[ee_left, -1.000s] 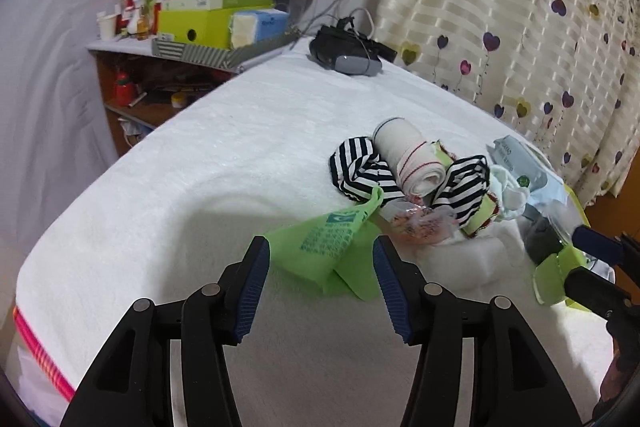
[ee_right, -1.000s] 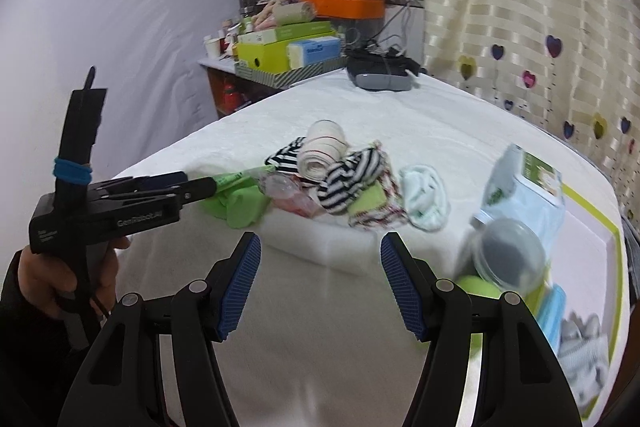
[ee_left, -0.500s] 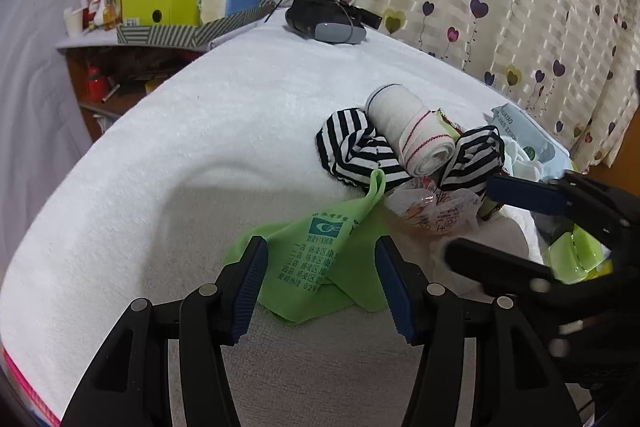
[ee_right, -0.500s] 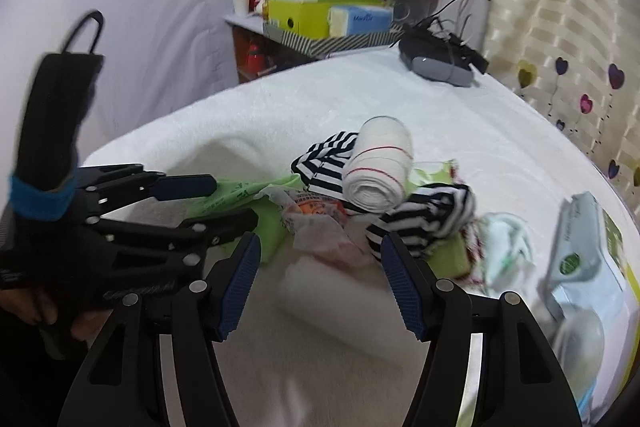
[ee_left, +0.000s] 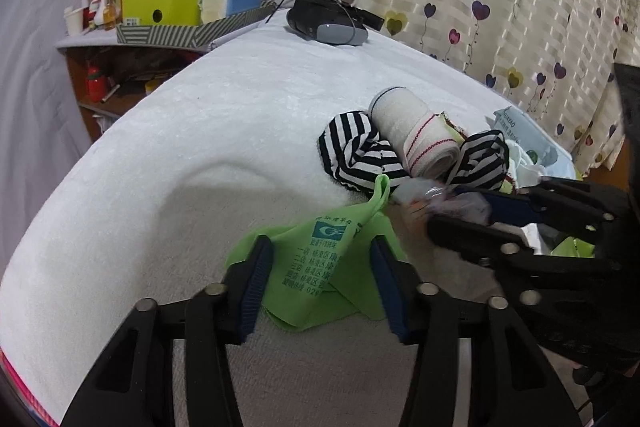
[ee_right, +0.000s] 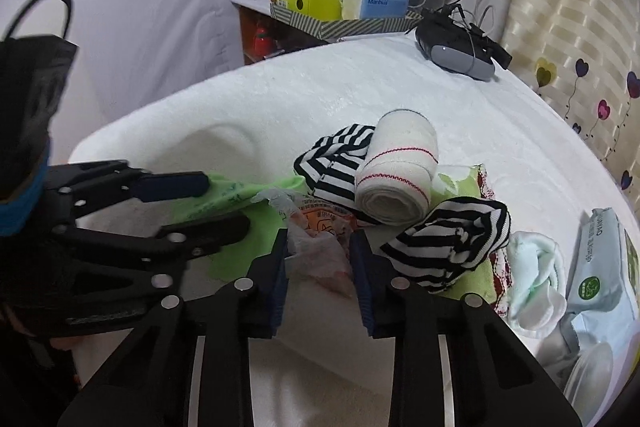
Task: Organize soft objects
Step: 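Grasp the green cloth with the left tool while the right tool grasps the clear plastic bag, then carry the green cloth with the left tool while the right tool carries the bag toward the box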
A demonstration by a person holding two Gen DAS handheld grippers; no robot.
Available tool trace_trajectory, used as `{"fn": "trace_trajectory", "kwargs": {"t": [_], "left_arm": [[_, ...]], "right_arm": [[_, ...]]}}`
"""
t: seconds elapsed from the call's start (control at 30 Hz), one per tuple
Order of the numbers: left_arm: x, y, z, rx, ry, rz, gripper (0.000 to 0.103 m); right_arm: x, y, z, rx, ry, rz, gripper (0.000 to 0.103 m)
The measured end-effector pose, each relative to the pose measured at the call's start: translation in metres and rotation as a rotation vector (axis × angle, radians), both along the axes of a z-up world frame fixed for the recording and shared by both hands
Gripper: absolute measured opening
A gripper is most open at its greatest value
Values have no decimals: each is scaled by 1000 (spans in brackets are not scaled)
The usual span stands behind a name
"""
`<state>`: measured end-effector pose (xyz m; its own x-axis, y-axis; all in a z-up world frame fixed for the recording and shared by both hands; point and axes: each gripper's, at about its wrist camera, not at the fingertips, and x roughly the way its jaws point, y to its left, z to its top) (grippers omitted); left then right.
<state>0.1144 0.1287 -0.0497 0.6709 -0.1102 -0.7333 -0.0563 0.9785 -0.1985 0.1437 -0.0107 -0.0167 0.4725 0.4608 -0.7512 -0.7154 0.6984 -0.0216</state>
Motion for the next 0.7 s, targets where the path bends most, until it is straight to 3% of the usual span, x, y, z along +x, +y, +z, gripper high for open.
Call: {"fn": "trace_trajectory", "kwargs": {"t": [0.07,0.13,0.43,0.7], "left_arm": [[2,-1,0,4,9,-7,9],[0,-2,0,1,10,-3,4],[-32,-6,26,-37,-83,36,3],[-64,-26,54,-52,-159,12,3]], "right_arm": [[-1,-5,5,25,-4,-1,28],[-5,-9,12,48,-14,-2,27],[-34,-32,42,151,-64,-7,27],[-62,-75,63,201,-108,-76,27]]}}
